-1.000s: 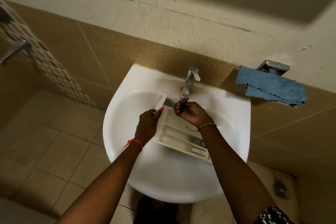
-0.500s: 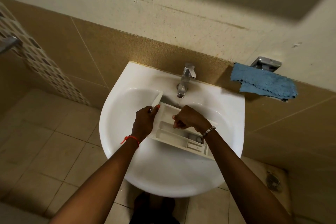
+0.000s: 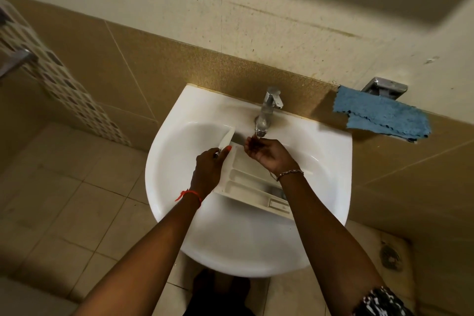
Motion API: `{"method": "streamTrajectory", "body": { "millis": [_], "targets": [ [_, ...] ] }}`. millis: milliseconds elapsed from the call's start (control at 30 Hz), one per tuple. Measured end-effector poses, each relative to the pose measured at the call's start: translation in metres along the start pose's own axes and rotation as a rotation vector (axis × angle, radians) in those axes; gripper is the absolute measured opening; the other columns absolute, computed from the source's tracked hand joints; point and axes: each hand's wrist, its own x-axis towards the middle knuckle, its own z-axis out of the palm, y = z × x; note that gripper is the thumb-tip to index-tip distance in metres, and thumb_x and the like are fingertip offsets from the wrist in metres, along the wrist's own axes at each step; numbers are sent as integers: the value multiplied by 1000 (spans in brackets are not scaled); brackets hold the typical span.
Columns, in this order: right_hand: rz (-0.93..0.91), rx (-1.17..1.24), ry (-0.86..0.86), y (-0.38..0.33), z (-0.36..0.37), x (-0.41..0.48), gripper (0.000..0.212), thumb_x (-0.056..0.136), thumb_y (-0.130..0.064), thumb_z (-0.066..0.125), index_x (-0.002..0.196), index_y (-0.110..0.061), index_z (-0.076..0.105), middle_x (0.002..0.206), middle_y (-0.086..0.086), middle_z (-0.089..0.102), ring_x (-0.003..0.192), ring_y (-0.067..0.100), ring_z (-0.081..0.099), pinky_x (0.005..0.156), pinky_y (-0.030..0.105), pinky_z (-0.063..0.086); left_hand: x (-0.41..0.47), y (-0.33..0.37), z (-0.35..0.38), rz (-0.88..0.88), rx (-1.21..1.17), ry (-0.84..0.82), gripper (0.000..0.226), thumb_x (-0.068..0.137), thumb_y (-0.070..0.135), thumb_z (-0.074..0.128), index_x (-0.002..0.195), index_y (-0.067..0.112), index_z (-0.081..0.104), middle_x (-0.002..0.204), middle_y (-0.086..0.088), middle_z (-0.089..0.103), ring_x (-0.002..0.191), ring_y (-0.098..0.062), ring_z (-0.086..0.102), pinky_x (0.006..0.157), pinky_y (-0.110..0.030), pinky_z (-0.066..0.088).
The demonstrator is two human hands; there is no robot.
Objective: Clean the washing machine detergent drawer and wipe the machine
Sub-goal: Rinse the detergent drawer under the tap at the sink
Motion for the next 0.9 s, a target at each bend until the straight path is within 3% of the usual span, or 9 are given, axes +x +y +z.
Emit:
{"method": "streamTrajectory", "body": {
  "millis": [67,133,233,333,467,567,667,833,900],
  "targets": [
    [40,-81,-16,6,2,-5,30,96,-2,29,75,-5,50,57,11,61,66,21,56,51,26,55,-1,0,0,-2,-29,-4,54,95,41,47,87,-10,62,80,-28,61,65,-24,48,59,-23,40],
    [97,-242,-39,16,7,-13,30,95,-2,28,74,-7,48,55,8,59,54,18,58,50,22,52,-4,2,-2,-3,-56,-3,51,97,35,43,81,-10,61,66,-17,57,59,-17,46,53,-12,37],
    [160,-505,-74,32,16,-30,29,97,-5,32,76,-5,52,58,8,62,53,18,62,54,25,53,-4,2,-1,19,-19,31,49,99,33,41,64,0,52,54,-3,47,53,-14,39,52,-20,32],
    [100,-811,-67,44,22,-44,30,98,-7,36,82,5,59,70,16,65,65,25,65,63,31,57,-2,0,0,52,14,64,49,99,30,39,62,1,49,53,-5,45,51,-16,39,54,-25,32],
    [-16,-1152,105,47,13,-53,28,94,-6,47,94,17,61,72,17,63,62,24,60,68,29,53,-1,-6,0,36,31,61,47,100,31,38,71,-2,55,61,-9,53,56,-18,48,54,-14,37],
    [-159,-1337,252,35,-1,-53,20,79,0,57,83,18,63,71,20,63,59,23,57,60,28,48,0,-7,0,41,44,69,51,100,32,38,72,-7,57,61,-12,54,57,-23,46,57,-24,35],
    [-206,-1081,302,18,-7,-49,23,87,-1,48,69,7,60,70,18,61,59,23,58,58,24,47,-1,-5,0,68,72,89,51,100,30,38,66,-5,54,58,-10,49,55,-18,38,57,-29,30],
    [-70,-138,89,-3,-12,-25,31,98,-12,36,87,8,58,73,22,69,65,32,70,62,37,58,-1,-6,0,82,72,95,50,100,28,38,64,-3,53,53,-5,44,52,-17,34,55,-27,28],
    [-69,29,85,0,-9,-14,30,98,-10,34,89,7,57,72,23,69,65,33,70,58,41,57,-2,-3,0,100,79,90,52,100,26,38,57,0,48,51,-5,42,50,-15,33,54,-20,29]
  ]
}}
